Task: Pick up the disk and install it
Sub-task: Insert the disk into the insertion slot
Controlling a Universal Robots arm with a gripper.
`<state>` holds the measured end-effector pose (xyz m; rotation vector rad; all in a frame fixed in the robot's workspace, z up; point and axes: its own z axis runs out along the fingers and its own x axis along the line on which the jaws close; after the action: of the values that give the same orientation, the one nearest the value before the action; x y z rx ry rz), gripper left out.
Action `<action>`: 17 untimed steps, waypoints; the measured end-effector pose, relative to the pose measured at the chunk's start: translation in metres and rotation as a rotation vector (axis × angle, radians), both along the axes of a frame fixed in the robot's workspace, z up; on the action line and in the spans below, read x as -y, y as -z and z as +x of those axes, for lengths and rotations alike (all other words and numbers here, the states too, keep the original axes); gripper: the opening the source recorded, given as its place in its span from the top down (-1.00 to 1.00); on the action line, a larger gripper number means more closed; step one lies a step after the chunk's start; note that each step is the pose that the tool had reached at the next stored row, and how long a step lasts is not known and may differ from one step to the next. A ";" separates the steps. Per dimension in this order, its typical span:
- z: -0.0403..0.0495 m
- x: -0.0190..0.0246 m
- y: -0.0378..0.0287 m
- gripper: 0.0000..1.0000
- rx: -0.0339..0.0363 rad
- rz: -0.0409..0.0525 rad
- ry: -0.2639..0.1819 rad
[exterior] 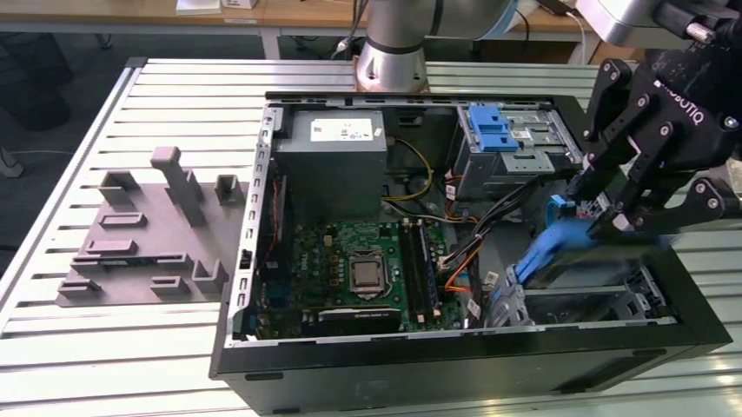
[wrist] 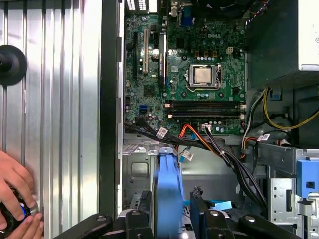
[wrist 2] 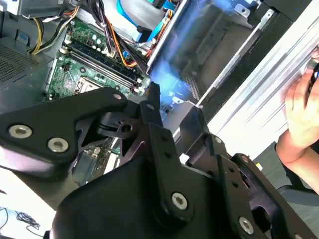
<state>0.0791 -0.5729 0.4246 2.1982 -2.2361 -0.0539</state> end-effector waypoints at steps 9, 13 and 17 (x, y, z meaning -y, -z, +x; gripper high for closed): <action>0.0000 0.0000 0.0154 0.12 0.0000 0.0000 0.000; 0.0000 0.0000 0.0226 0.40 0.0000 -0.0002 0.000; 0.0000 0.0000 0.0299 0.75 0.0000 0.0000 0.000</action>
<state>0.0791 -0.5730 0.3947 2.1981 -2.2362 -0.0539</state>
